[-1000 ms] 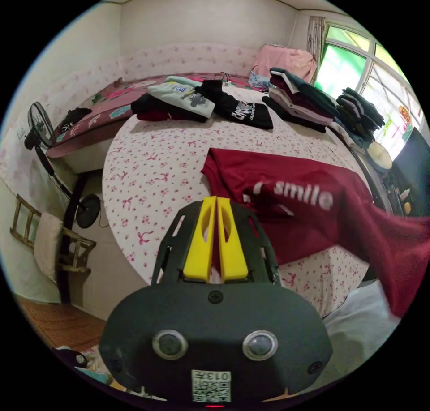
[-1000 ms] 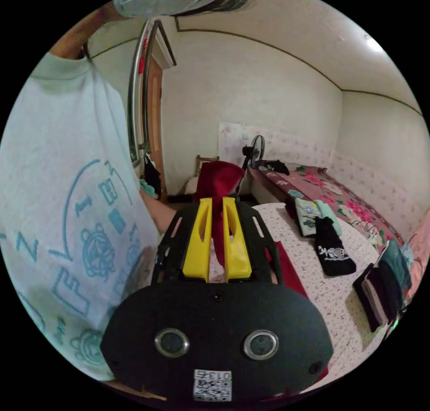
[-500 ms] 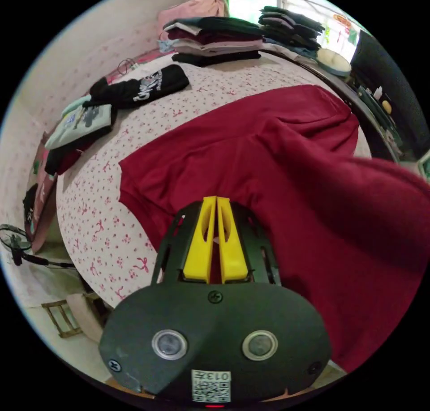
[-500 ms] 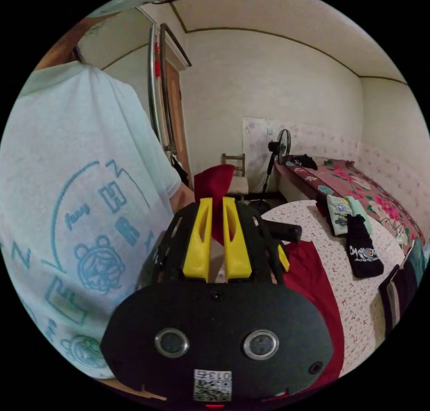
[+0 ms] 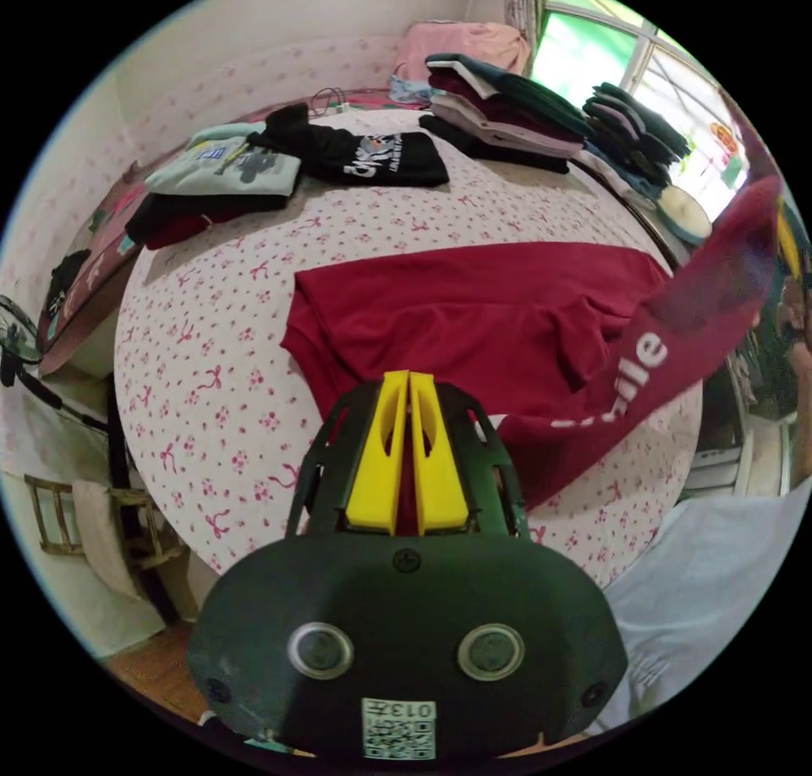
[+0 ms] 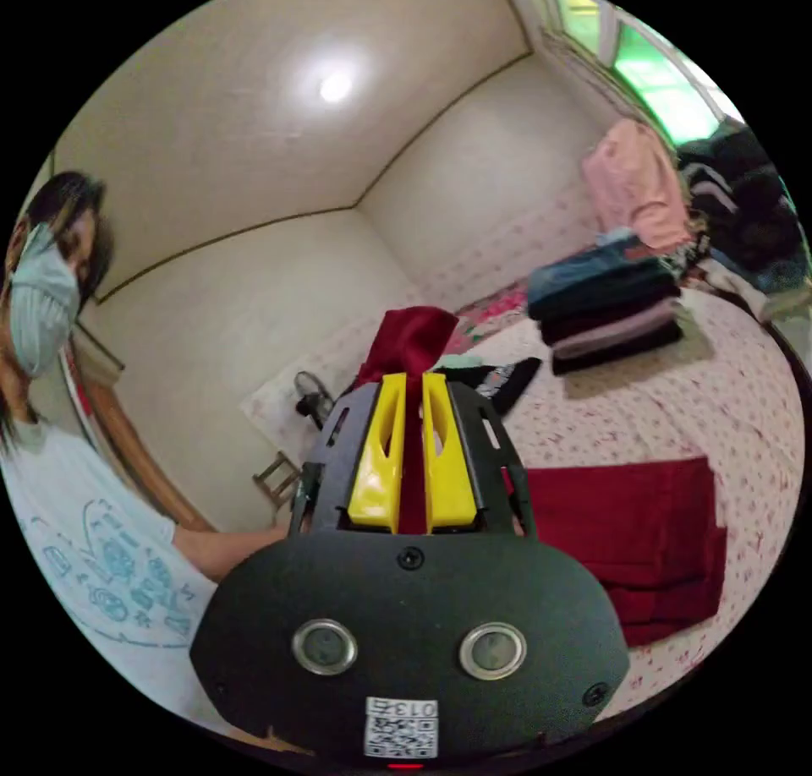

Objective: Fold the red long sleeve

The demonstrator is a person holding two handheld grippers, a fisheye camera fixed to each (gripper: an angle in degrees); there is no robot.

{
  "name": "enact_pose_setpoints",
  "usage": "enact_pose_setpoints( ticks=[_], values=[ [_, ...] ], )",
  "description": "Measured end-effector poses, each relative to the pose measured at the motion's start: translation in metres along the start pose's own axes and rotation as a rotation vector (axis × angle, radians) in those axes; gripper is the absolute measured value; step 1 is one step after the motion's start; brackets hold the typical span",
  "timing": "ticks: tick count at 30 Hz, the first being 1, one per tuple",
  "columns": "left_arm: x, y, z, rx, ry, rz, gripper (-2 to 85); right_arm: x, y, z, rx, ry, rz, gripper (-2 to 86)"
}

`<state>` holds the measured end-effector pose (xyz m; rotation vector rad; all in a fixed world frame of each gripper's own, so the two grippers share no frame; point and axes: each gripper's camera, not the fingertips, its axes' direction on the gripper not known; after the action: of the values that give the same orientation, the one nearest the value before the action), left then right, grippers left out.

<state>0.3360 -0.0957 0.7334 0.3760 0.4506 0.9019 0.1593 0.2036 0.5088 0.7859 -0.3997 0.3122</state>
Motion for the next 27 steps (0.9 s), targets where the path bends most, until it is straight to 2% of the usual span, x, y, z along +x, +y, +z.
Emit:
enact_pose_setpoints(
  ticks=[5, 8, 11, 15, 18, 21, 25, 27],
  values=[
    [-0.001, -0.005, 0.003, 0.011, -0.031, -0.06, -0.3, 0.121, 0.043, -0.014, -0.017, 0.376, 0.402, 2.7],
    [0.003, -0.005, 0.0, 0.037, -0.046, -0.087, -0.2, 0.17, 0.072, -0.006, -0.173, 0.513, 0.578, 3.0],
    [0.014, -0.001, -0.002, 0.046, -0.052, -0.069, 0.0, 0.19, 0.087, -0.005, -0.26, 0.543, 0.643, 3.6],
    [0.031, 0.011, -0.003, 0.062, -0.029, -0.073, 1.2, 0.179, 0.081, -0.016, -0.301, 0.576, 0.578, 4.4],
    [0.052, 0.021, -0.002, 0.064, -0.061, -0.051, 2.7, 0.16, 0.069, -0.025, -0.292, 0.713, 0.441, 5.4],
    [0.098, 0.022, 0.0, 0.089, -0.109, 0.123, 4.7, 0.149, 0.053, -0.018, -0.284, 0.819, 0.298, 8.0],
    [0.175, 0.024, 0.018, 0.078, -0.129, 0.463, 6.7, 0.161, 0.043, 0.026, -0.431, 0.898, 0.165, 8.7],
    [0.195, 0.023, 0.032, 0.056, -0.164, 0.536, 4.5, 0.173, 0.046, 0.044, -0.521, 0.87, 0.164, 6.9]
  ],
)
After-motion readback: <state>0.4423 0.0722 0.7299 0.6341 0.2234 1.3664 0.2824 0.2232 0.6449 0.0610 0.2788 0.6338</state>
